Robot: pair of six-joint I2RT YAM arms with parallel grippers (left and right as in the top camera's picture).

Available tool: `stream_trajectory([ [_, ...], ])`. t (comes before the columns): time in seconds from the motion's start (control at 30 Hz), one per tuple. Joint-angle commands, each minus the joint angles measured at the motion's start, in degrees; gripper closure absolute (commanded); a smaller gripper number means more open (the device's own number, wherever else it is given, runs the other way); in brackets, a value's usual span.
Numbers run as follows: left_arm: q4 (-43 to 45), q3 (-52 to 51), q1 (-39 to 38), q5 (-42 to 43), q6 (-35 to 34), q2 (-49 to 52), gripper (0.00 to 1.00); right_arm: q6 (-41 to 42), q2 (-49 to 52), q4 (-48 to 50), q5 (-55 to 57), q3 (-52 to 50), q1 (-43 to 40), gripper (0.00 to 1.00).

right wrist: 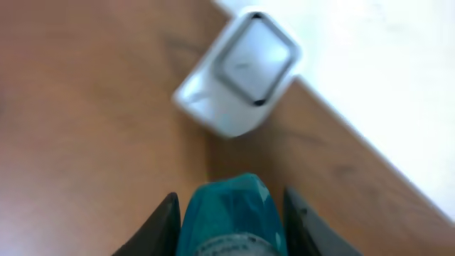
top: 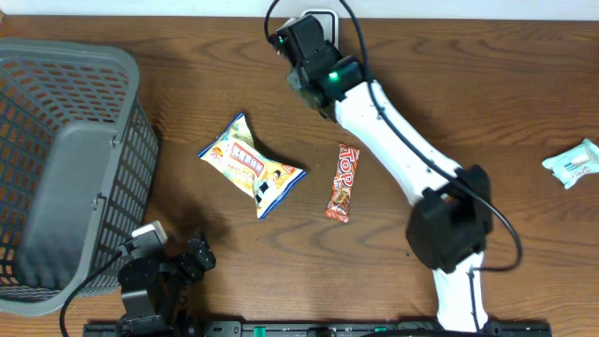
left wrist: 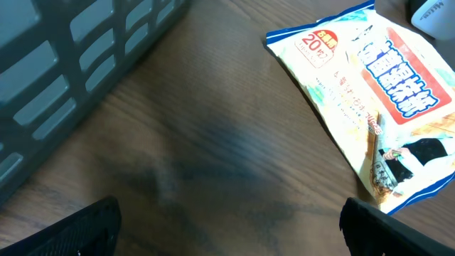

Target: Scan the item barcode

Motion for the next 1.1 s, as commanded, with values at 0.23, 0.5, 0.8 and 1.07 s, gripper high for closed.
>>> stream_trajectory([
  [0.23, -0.2, 0.5, 0.1, -0.3, 0.5, -0.3, 0.02, -20.7, 10.7, 36.0, 25.5, 0.7, 0.1, 0.92],
  [0.5, -0.2, 0.5, 0.1, -0.3, 0.5, -0.3, 0.02, -32.6, 19.7, 54.8, 22.7, 6.4, 0.6, 0.87],
  [0.8, -0.2, 0.5, 0.1, -0.3, 0.5, -0.3, 0.02, -32.7, 27.7, 50.8, 22.3, 20.5, 0.7, 0.89],
  [1.07, -0.2, 0.5, 0.1, -0.3, 0.5, -0.3, 0.02, -35.7, 23.1, 44.7, 26.8, 20.6, -1.2, 0.89],
])
